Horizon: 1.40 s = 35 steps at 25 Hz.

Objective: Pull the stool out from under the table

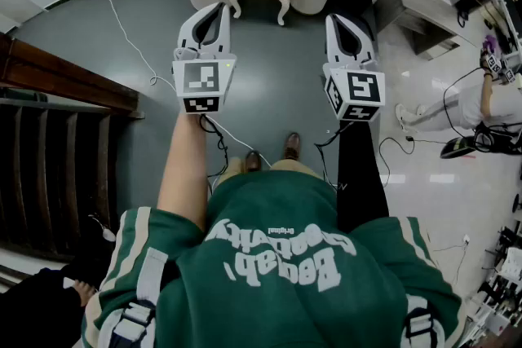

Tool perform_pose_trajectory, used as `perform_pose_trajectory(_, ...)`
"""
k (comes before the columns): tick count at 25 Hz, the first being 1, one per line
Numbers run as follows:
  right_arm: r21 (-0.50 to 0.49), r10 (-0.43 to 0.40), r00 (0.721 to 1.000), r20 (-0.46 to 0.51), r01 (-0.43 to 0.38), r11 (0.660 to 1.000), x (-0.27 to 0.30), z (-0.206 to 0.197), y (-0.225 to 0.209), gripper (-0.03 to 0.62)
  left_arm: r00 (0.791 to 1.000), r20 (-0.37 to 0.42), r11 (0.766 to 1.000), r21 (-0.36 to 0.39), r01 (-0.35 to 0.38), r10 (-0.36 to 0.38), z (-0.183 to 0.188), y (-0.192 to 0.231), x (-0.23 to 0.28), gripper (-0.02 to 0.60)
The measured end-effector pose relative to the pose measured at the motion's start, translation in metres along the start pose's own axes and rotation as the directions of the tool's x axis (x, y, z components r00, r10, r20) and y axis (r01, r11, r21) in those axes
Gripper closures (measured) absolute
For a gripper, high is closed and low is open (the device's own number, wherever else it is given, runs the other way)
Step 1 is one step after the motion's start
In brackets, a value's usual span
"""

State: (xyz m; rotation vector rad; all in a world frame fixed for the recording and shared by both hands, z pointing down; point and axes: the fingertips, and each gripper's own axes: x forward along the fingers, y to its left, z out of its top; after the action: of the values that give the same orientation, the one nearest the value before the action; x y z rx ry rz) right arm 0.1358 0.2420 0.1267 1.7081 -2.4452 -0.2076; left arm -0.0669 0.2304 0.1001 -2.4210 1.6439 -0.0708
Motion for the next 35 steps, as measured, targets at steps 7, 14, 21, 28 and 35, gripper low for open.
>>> perform_pose_trajectory(7,-0.003,-0.003,1.000,0.002,0.003,1.000,0.002,0.000,0.002,0.586,1.000,0.003,1.000,-0.002,0.000,0.000,-0.002,0.003,0.001,0.568)
perform_pose_trajectory(14,0.014,0.016,1.000,0.005,-0.016,1.000,0.007,-0.002,0.011,0.585,1.000,0.007,1.000,-0.006,0.009,-0.009,-0.004,0.009,-0.001,0.568)
perform_pose_trajectory(21,0.024,0.015,1.000,-0.005,-0.014,1.000,0.009,-0.006,0.023,0.585,1.000,0.013,1.000,-0.012,0.024,-0.024,-0.007,0.017,-0.006,0.568)
perform_pose_trajectory(28,0.025,0.027,0.999,-0.032,-0.026,0.999,0.024,-0.019,0.019,0.585,0.999,0.004,0.998,-0.017,0.054,-0.054,-0.016,0.019,0.013,0.568)
perform_pose_trajectory(35,0.051,0.063,0.998,-0.030,-0.062,0.997,0.089,-0.038,-0.022,0.585,0.999,-0.030,1.000,-0.014,0.013,-0.013,-0.038,0.024,0.077,0.568)
